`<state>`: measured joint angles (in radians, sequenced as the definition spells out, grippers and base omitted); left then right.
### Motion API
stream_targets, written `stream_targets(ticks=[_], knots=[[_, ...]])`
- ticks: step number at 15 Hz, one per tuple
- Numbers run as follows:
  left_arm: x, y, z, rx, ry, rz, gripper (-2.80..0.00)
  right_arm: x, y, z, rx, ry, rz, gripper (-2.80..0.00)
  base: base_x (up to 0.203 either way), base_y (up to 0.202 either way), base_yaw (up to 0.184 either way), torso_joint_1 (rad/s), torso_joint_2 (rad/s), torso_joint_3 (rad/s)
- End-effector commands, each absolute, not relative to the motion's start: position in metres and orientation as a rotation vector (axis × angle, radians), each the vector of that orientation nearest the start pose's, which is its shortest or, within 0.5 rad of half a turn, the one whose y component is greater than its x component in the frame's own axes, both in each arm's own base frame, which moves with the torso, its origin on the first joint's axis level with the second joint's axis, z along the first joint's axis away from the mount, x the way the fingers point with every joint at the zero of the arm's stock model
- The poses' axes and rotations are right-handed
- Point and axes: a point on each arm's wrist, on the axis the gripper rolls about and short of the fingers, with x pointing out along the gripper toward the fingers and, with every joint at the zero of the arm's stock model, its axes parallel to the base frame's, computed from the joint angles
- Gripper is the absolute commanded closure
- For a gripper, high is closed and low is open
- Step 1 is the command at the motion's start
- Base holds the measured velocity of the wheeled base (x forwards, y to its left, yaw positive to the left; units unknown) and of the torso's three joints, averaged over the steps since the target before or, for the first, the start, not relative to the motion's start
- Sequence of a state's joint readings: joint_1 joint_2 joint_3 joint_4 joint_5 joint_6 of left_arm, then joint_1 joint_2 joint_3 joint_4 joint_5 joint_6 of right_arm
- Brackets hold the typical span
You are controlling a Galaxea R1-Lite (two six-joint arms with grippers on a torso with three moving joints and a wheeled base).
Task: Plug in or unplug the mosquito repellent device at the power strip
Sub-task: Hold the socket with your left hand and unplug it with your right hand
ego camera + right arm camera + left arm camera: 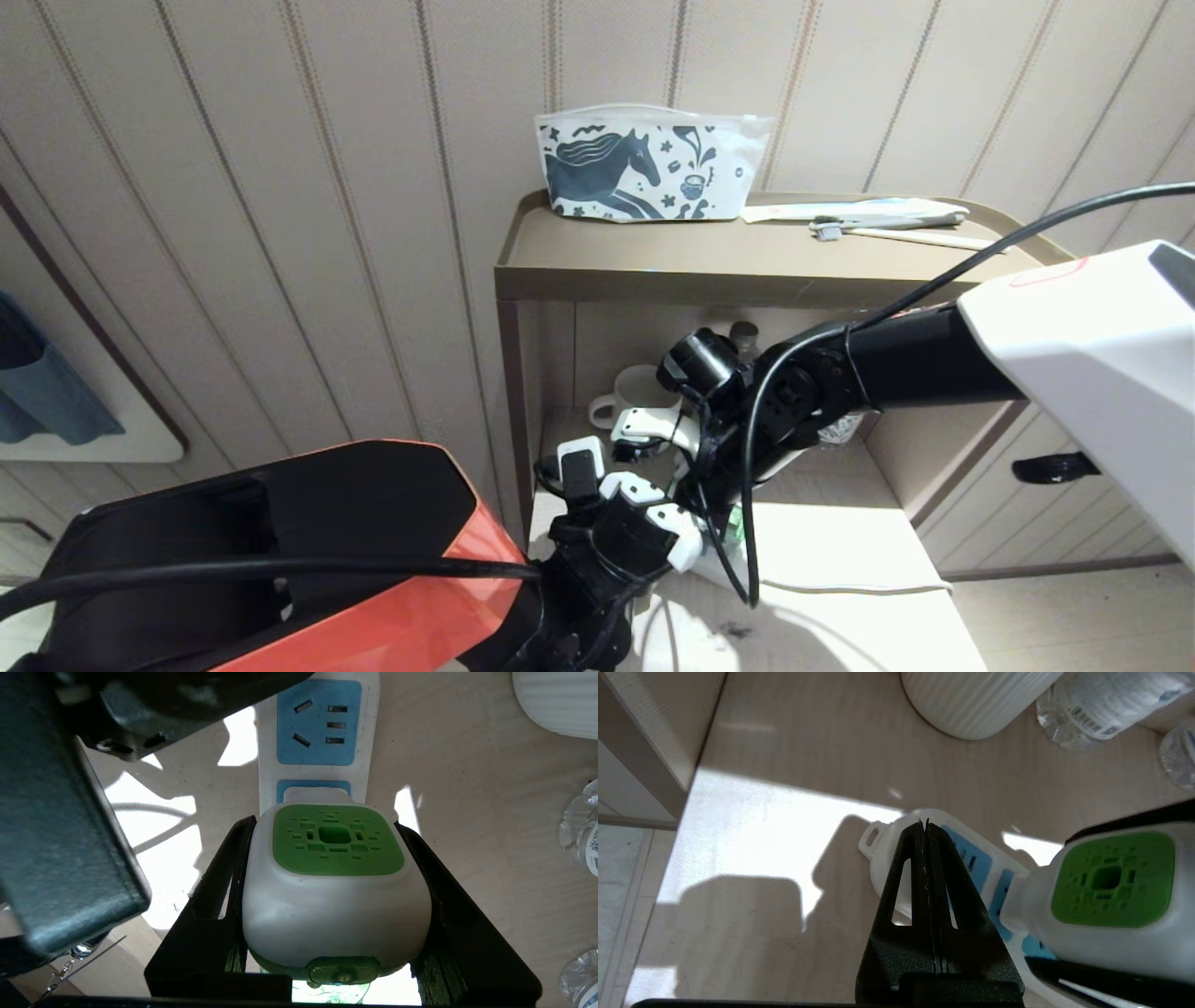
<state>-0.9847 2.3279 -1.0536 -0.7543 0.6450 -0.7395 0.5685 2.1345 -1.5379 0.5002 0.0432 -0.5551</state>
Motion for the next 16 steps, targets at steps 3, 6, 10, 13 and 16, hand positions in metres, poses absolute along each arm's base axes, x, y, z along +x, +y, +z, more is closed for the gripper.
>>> stream_targets(ticks=[3, 6, 10, 13, 16], knots=[[0.232, -0.343, 0.014, -0.318, 0.477, -0.194, 0.0, 0.332, 0.213, 0.129, -0.773, 0.898, 0.845, 0.0, 0.0, 0.0, 0.0, 0.0, 0.0, 0.0], [0.228, -0.346, 0.01, -0.308, 0.492, -0.211, 0.0, 0.331, 0.214, 0.13, -0.775, 0.896, 0.846, 0.0, 0.0, 0.0, 0.0, 0.0, 0.0, 0.0], [0.226, -0.35, 0.003, -0.284, 0.51, -0.212, 0.0, 0.329, 0.214, 0.132, -0.774, 0.892, 0.849, 0.0, 0.0, 0.0, 0.0, 0.0, 0.0, 0.0], [0.226, -0.35, 0.002, -0.284, 0.51, -0.212, 0.0, 0.327, 0.217, 0.133, -0.777, 0.888, 0.856, 0.0, 0.0, 0.0, 0.0, 0.0, 0.0, 0.0], [0.226, -0.35, 0.003, -0.284, 0.51, -0.212, 0.0, 0.326, 0.218, 0.138, -0.778, 0.872, 0.852, 0.0, 0.0, 0.0, 0.0, 0.0, 0.0, 0.0]])
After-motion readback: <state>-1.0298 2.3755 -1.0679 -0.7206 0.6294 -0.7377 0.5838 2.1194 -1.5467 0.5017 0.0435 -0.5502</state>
